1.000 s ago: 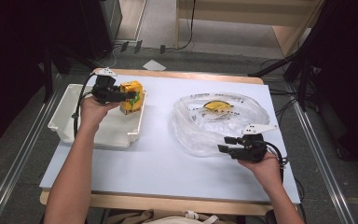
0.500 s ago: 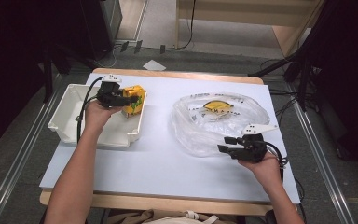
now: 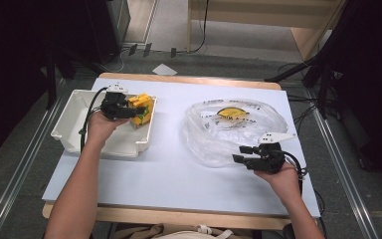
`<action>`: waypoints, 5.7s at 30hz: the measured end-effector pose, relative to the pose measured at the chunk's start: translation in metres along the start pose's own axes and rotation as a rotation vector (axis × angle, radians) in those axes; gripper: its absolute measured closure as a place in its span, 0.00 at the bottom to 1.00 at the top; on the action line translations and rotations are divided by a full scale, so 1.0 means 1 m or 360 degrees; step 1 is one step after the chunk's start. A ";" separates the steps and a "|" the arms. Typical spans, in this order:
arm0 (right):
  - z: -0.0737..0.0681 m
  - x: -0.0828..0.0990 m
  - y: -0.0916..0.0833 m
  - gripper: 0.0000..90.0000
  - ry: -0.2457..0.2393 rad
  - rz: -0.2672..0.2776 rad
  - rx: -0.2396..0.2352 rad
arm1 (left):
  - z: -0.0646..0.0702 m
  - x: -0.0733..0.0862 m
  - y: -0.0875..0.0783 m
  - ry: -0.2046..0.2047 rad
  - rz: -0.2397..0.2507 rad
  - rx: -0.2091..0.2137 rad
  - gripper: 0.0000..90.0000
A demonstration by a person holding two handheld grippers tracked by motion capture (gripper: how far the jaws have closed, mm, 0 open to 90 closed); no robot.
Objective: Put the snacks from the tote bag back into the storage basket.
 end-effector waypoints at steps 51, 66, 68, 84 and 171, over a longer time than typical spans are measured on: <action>0.000 -0.001 0.000 0.58 -0.0010 0.0004 -0.0006 | 0.006 0.038 -0.046 -0.0095 -0.0146 0.0085 0.76; -0.002 -0.001 0.001 0.60 -0.0021 -0.0001 -0.0014 | 0.009 0.040 -0.046 -0.0107 -0.0136 0.0118 1.00; -0.002 -0.001 0.001 0.60 -0.0020 -0.0004 -0.0015 | 0.009 0.041 -0.043 -0.0114 -0.0141 0.0136 1.00; -0.002 -0.001 0.002 0.60 -0.0027 -0.0011 -0.0011 | 0.003 0.047 -0.030 -0.0174 -0.0173 0.0120 1.00; -0.003 0.002 0.002 0.61 -0.0032 -0.0019 -0.0010 | -0.006 0.036 -0.001 -0.0257 -0.0149 0.0086 1.00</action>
Point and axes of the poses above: each handheld gripper's, and its own axes: y roughly forward along the jaws, x roughly out of its underside, z roughly to its right, the point moved 10 cm from there along y, roughly forward along the jaws, and after that the axes turned 3 degrees about -z, right-handed, at the moved point
